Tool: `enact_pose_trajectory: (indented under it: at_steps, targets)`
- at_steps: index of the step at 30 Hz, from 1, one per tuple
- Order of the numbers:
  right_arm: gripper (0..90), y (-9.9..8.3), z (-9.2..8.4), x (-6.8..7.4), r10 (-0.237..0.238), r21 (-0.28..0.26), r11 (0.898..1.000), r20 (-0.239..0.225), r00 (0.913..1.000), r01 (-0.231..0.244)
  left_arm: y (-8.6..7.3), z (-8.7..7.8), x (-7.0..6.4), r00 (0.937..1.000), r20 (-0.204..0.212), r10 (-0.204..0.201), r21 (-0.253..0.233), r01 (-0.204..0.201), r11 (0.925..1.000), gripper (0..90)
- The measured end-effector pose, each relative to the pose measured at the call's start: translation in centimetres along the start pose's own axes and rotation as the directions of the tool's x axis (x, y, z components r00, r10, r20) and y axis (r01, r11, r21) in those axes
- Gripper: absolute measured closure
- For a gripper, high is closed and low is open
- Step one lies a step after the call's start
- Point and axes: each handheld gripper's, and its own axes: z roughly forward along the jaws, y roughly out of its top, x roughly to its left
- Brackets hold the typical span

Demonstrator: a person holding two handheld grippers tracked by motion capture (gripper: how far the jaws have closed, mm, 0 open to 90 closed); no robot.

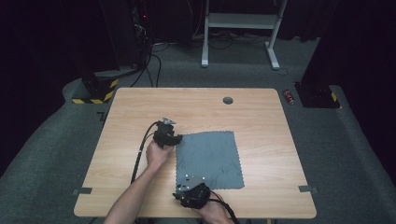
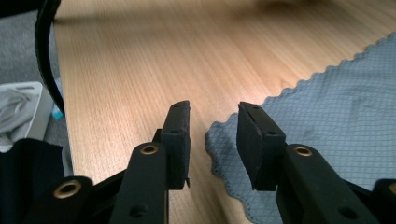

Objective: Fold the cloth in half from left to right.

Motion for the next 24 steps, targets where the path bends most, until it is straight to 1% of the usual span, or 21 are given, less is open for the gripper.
enact_pose_trajectory:
  at_steps: [1, 2, 4, 5, 7, 8, 9, 11, 12, 13, 14, 15, 16, 17, 18, 21, 22, 23, 24]
  targets:
    - [63.5, -0.02, 0.09, 0.19, -0.008, 0.012, 1.0, 0.003, 1.0, 0.008, 0.02, 0.0, 0.05, 1.0, -0.002, -0.002, -0.001, 0.002, 1.0, 55.6]
    - [63.4, -0.04, 0.16, 0.26, -0.017, 0.013, 1.0, 0.004, 0.9999, 0.017, 0.04, -0.01, 0.11, 1.0, -0.002, -0.009, -0.001, 0.009, 1.0, 56.1]
    - [63.5, -0.06, 0.22, 0.36, -0.02, 0.018, 1.0, 0.006, 0.9998, 0.02, 0.02, -0.01, 0.13, 0.9999, -0.004, -0.01, -0.001, 0.01, 0.9999, 59.0]
    - [65.5, -0.14, 0.34, 0.47, -0.029, 0.022, 0.999, 0.019, 0.9994, 0.028, 0.0, -0.01, 0.09, 0.9999, -0.015, 0.009, -0.001, -0.009, 1.0, 60.9]
    - [67.8, -0.15, 0.33, 0.53, -0.033, 0.023, 0.999, 0.032, 0.999, 0.032, -0.02, -0.03, 0.03, 0.9995, -0.015, 0.027, -0.001, -0.027, 0.9996, 65.2]
    - [67.8, -0.15, 0.33, 0.53, -0.033, 0.023, 0.999, 0.032, 0.999, 0.032, -0.02, -0.03, 0.03, 0.9995, -0.015, 0.027, -0.001, -0.027, 0.9996, 68.0]
    - [71.8, -0.15, 0.35, 0.54, -0.043, 0.019, 0.999, 0.04, 0.9983, 0.042, -0.05, -0.03, -0.15, 0.9991, -0.006, 0.041, 0.0, -0.041, 0.9992, 70.7]
    - [76.3, -0.14, 0.29, 0.65, -0.047, 0.025, 0.999, 0.048, 0.9977, 0.046, -0.05, -0.02, -0.33, 0.9984, 0.0, 0.057, 0.001, -0.057, 0.9984, 75.0]
    - [78.1, -0.12, 0.3, 0.66, -0.053, 0.026, 0.998, 0.046, 0.9975, 0.052, -0.06, -0.02, -0.42, 0.9983, 0.003, 0.058, 0.001, -0.058, 0.9983, 77.5]
    - [78.1, -0.12, 0.3, 0.66, -0.053, 0.026, 0.998, 0.046, 0.9975, 0.052, -0.06, -0.02, -0.42, 0.9983, 0.003, 0.058, 0.001, -0.058, 0.9983, 79.8]
    - [79.8, -0.11, 0.29, 0.69, -0.057, 0.028, 0.998, 0.048, 0.9972, 0.056, -0.05, -0.01, -0.46, 0.9981, 0.005, 0.061, 0.001, -0.061, 0.9981, 79.8]
    - [83.8, -0.05, 0.29, 0.76, -0.064, 0.033, 0.998, 0.061, 0.9961, 0.062, -0.05, 0.0, -0.46, 0.9982, 0.016, 0.057, 0.002, -0.057, 0.9983, 83.7]
    - [83.8, -0.05, 0.29, 0.76, -0.064, 0.033, 0.998, 0.061, 0.9961, 0.062, -0.05, 0.0, -0.46, 0.9982, 0.016, 0.057, 0.002, -0.057, 0.9983, 85.0]
    - [87.0, 0.03, 0.28, 0.7, -0.051, 0.042, 0.998, 0.063, 0.9967, 0.048, -0.04, 0.02, -0.38, 0.9985, 0.024, 0.049, 0.002, -0.049, 0.9988, 86.8]
    - [88.2, 0.05, 0.28, 0.56, -0.049, 0.041, 0.998, 0.064, 0.9967, 0.046, -0.04, 0.06, -0.21, 0.9987, 0.045, 0.024, 0.001, -0.024, 0.9997, 87.6]
    - [89.1, -0.03, 0.25, 0.28, -0.023, 0.034, 0.999, 0.05, 0.9985, 0.022, -0.02, 0.06, 0.04, 0.9985, 0.052, 0.014, 0.002, -0.015, 0.9999, 88.8]
    - [89.1, -0.03, 0.25, 0.28, -0.023, 0.034, 0.999, 0.05, 0.9985, 0.022, -0.01, 0.07, 0.07, 0.9983, 0.058, 0.007, 0.002, -0.007, 1.0, 88.8]
    - [89.2, -0.03, 0.24, 0.25, -0.024, 0.033, 0.999, 0.049, 0.9985, 0.023, 0.04, 0.07, 0.14, 0.9982, 0.059, 0.01, 0.005, -0.011, 0.9999, 88.9]
    - [89.5, 0.01, 0.1, 0.21, -0.023, 0.032, 0.999, 0.046, 0.9987, 0.022, 0.26, 0.05, 0.14, 0.9977, 0.068, 0.011, 0.018, -0.012, 0.9998, 89.1]
